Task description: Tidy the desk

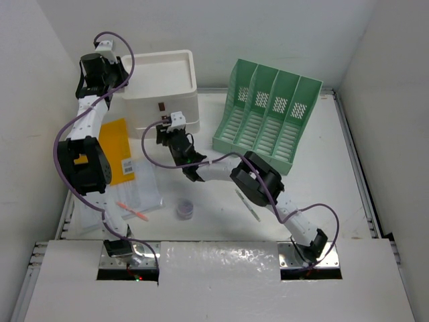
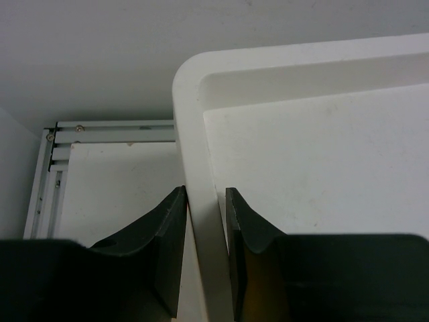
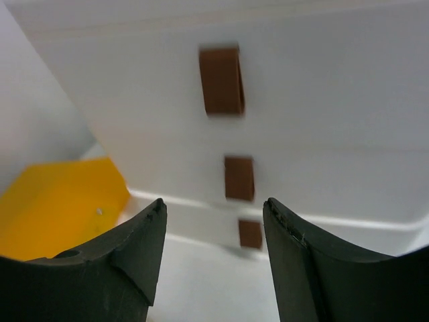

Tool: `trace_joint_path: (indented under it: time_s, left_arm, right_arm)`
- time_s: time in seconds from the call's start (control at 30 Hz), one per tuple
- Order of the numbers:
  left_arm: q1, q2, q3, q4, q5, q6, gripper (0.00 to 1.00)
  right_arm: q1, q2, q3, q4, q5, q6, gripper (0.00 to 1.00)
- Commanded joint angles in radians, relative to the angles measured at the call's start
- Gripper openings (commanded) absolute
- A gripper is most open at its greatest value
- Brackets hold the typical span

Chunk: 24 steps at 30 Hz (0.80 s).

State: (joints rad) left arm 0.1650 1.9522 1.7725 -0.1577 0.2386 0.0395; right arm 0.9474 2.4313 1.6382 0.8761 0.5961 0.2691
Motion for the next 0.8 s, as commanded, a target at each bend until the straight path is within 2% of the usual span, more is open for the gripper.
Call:
trace_joint_path:
  time_s: [0.0, 0.23, 0.3, 0.53, 0.63, 0.77]
  left_arm:
    - [-0.045, 0.005, -0.05, -0.209, 0.16, -0.03, 0.0]
    - [-0.045, 0.007, -0.051, -0.207, 0.163, -0.03, 0.0]
    - [-0.045, 0.005, -0.05, -0.209, 0.163, -0.032, 0.0]
    - [-0.047, 0.008, -0.048, -0.206, 0.171, -0.03, 0.0]
    - [-0.045, 0.007, -0.048, -0.206, 0.172, -0.03, 0.0]
    - [-0.045, 0.004, -0.047, -0.207, 0.169, -0.03, 0.0]
  right_arm:
    - [-0.002, 0.049, 0.122, 0.026, 0.036, -0.001, 0.58]
    - [-0.006, 0.216, 0.438, -0.103, 0.1, -0.064, 0.54]
    - [-0.009, 0.226, 0.442, -0.072, 0.146, -0.085, 0.48]
    - [-0.018, 0.207, 0.425, -0.078, 0.182, -0.1, 0.42]
    - [-0.019, 0.225, 0.451, -0.107, 0.18, -0.096, 0.37]
    - [-0.024, 0.232, 0.443, -0.126, 0.179, -0.065, 0.4]
